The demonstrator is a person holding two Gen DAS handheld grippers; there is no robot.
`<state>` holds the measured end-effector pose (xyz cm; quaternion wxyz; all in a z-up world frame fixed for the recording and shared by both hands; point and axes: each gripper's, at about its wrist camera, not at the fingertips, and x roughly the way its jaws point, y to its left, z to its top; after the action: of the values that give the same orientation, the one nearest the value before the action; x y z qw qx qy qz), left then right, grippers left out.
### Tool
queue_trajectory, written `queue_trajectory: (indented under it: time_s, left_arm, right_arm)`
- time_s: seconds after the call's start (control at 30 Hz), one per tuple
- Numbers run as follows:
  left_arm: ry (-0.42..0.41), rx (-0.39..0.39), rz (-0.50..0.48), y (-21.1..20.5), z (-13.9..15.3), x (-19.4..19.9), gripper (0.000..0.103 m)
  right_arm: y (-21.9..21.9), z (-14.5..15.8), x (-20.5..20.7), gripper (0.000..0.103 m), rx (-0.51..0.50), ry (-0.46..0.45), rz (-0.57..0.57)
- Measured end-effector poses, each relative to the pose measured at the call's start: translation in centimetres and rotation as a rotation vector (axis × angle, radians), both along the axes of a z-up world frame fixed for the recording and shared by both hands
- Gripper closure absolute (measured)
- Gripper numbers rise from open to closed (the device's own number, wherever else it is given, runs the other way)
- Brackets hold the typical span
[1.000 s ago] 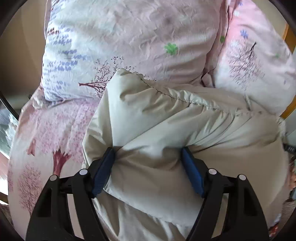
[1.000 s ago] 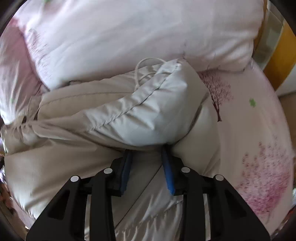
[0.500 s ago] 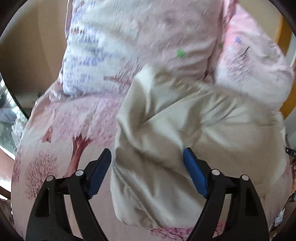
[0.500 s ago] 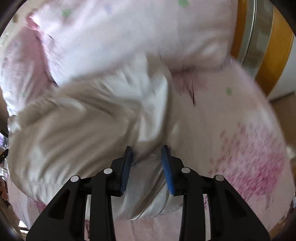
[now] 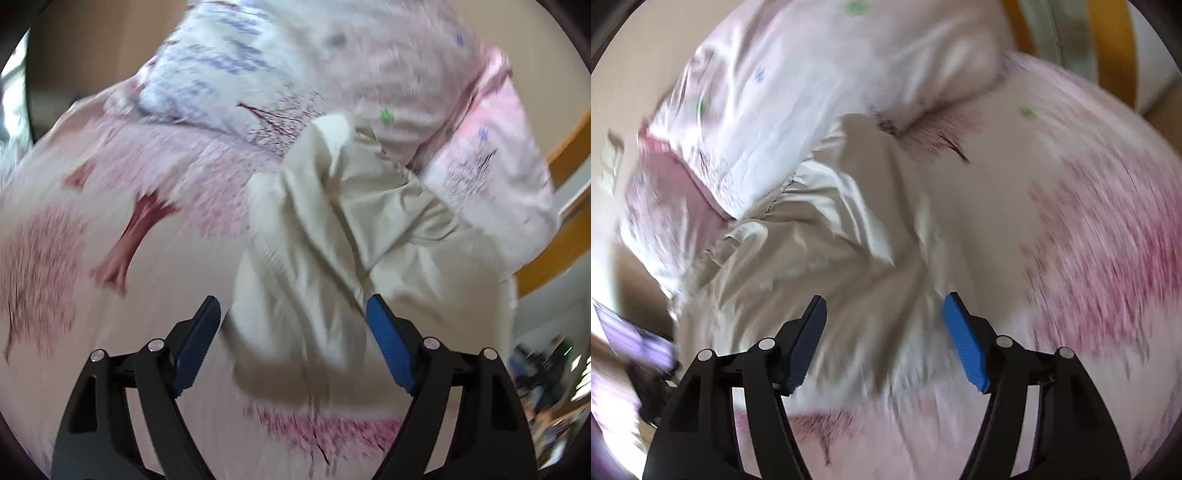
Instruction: Fold large clothes
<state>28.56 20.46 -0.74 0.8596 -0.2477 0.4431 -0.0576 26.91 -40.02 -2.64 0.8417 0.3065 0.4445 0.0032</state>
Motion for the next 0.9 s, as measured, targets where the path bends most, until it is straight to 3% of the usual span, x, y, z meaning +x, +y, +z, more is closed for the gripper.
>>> queue_trajectory:
  time_s: [0.13, 0.27, 0.5, 0.6, 0.7, 0.77, 0.83, 0.9]
  left_arm:
    - [0.027, -0.092, 0.032, 0.8, -1.2, -2.5, 0.023]
    - [0.045, -0.185, 0.043, 0.3, -2.5, -3.1, 0.023]
    - [0.056, -0.329, 0.089, -0.4, -4.6, -1.7, 0.023]
    - [0.044, -0.369, 0.134, -0.1, -5.1, -0.8, 0.025]
    - [0.027, -0.413, 0.186, 0.6, -5.7, -0.3, 0.042]
    - [-0.001, -0.450, 0.199, 1.0, -5.8, -0.2, 0.056]
    - [-0.022, -0.460, 0.186, 1.0, -5.5, -0.2, 0.072]
    - [-0.043, -0.448, 0.174, 1.0, -4.7, -0.4, 0.078]
  right_arm:
    - [-1.3, -2.5, -2.5, 0.031, 0.214, 0.036, -0.081]
    - [-1.3, -5.1, -2.2, 0.031, 0.370, 0.054, -0.101]
    - [-0.5, -6.2, -0.9, 0.030, 0.474, 0.018, -0.126]
    - [0.1, -5.9, -0.5, 0.031, 0.440, 0.003, -0.129]
    - [0.5, -5.5, -0.7, 0.047, 0.422, -0.013, -0.133]
    - [0.8, -5.3, -0.5, 0.062, 0.404, -0.040, -0.123]
    - [1.1, -4.8, -0.6, 0.071, 0.387, -0.066, -0.113]
    - [1.6, -4.1, -0.6, 0.076, 0.358, -0.087, -0.100]
